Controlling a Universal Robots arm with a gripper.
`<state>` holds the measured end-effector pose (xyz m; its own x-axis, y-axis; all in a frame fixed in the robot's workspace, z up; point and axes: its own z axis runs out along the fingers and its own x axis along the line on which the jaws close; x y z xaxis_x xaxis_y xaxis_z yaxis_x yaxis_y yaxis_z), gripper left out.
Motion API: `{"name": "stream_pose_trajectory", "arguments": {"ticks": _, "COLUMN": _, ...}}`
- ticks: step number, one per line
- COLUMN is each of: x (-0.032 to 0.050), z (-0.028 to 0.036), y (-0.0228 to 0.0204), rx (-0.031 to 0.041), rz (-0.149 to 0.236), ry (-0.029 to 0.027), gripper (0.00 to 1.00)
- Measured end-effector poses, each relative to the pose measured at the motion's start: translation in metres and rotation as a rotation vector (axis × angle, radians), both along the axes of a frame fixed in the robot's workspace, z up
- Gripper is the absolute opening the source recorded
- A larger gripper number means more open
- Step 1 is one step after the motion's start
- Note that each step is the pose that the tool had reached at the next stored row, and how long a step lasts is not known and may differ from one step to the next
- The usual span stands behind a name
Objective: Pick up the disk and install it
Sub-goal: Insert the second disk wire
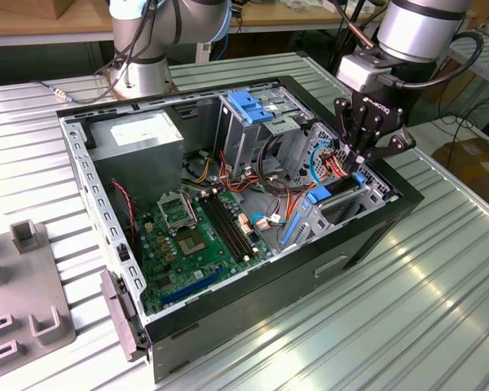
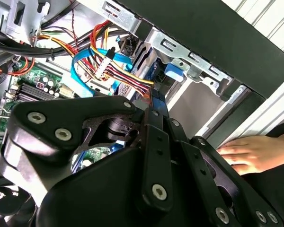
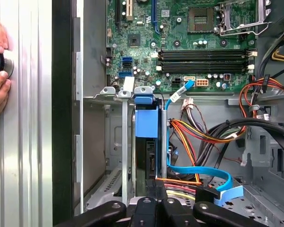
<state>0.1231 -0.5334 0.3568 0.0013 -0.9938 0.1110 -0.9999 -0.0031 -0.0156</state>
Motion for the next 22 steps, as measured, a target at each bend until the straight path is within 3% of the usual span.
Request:
{"name": "stream_pose_trajectory", "arguments": {"ticks": 2, "x": -0.0064, "z": 0.0007, "y": -0.0001, "rx": 0.0014, "rz": 0.000, "ry": 0.0000, "gripper": 0.10}}
{"name": "stream_pose_trajectory", "arguments": {"ticks": 7, "x": -0.0071, "z": 0.0138, "y": 0.0041, "rx": 0.0015, "rz": 0.000, "ry": 0.0000, "gripper": 0.10}}
{"name": "stream_pose_trajectory", "arguments": {"ticks": 10, "x": -0.0074, "z": 0.0192, "y": 0.0104, "rx": 0.0015, "rz": 0.000, "ry": 0.0000, "gripper": 0.10}}
{"name": "stream_pose_trajectory", "arguments": {"ticks": 14, "x": -0.0084, "z": 0.0311, "y": 0.0191, "rx": 0.0006, "rz": 0.000, "ry": 0.0000, "gripper": 0.10}}
{"name": "stream_pose_trajectory", "arguments": {"ticks": 16, "x": -0.0102, "z": 0.0314, "y": 0.0274, "rx": 0.0001, "rz": 0.000, "ry": 0.0000, "gripper": 0.10}}
{"name": "stream_pose_trajectory", "arguments": {"ticks": 19, "x": -0.0109, "z": 0.0314, "y": 0.0381, "rx": -0.0054, "rz": 0.000, "ry": 0.0000, "gripper": 0.10}}
{"name": "stream_pose_trajectory", "arguments": {"ticks": 20, "x": -0.0108, "z": 0.0313, "y": 0.0394, "rx": -0.0089, "rz": 0.000, "ry": 0.0000, "gripper": 0.10}}
{"name": "stream_pose_trajectory", "arguments": {"ticks": 22, "x": -0.0109, "z": 0.0315, "y": 0.0412, "rx": -0.0272, "rz": 0.000, "ry": 0.0000, "gripper": 0.10}}
